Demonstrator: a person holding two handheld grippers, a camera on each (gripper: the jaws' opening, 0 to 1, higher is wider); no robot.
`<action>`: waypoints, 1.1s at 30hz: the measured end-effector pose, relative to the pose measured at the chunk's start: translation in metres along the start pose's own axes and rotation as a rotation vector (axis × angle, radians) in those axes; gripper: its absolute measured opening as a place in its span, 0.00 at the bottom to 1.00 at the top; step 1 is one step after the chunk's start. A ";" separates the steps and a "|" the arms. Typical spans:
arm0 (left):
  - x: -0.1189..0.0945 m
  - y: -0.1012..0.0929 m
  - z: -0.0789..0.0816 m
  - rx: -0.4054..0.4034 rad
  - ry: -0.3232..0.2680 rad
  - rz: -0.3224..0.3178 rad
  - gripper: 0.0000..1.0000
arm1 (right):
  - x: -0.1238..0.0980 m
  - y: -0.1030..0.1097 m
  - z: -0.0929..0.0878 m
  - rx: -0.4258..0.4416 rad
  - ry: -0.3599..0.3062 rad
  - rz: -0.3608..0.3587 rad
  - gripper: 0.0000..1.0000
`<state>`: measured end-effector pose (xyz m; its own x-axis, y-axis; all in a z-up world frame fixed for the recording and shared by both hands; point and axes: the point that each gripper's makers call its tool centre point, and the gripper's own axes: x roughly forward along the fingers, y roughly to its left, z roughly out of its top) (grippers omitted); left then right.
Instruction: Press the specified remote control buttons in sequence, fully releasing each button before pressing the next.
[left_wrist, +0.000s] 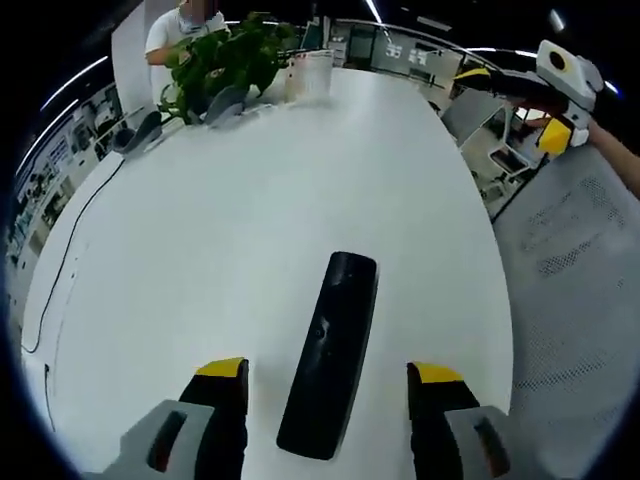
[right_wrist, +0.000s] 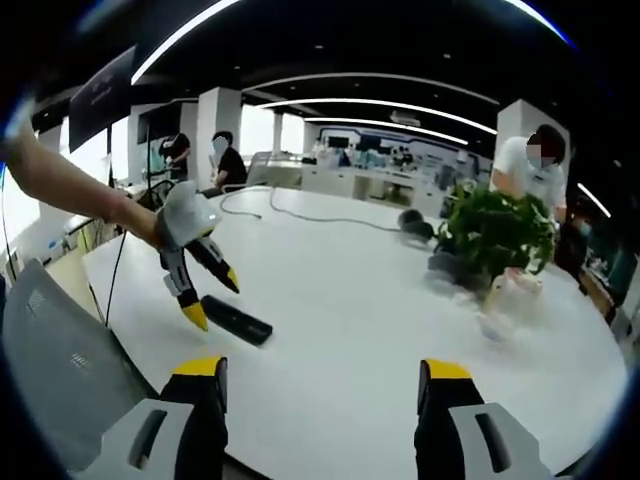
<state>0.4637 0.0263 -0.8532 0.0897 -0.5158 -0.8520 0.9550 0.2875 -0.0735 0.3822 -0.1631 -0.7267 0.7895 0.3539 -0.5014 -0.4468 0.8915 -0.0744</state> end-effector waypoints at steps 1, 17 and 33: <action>0.001 -0.004 -0.002 -0.026 0.011 -0.024 0.72 | 0.000 0.000 0.000 0.000 0.002 0.001 0.76; 0.007 0.000 -0.010 0.056 0.055 0.004 0.45 | 0.001 0.003 -0.002 -0.003 0.012 0.018 0.74; 0.010 -0.002 -0.007 0.118 0.067 0.047 0.25 | -0.002 0.000 0.002 0.012 -0.021 0.009 0.71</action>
<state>0.4608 0.0261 -0.8657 0.1199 -0.4477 -0.8861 0.9771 0.2113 0.0255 0.3815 -0.1636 -0.7236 0.7940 0.3675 -0.4842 -0.4488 0.8917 -0.0592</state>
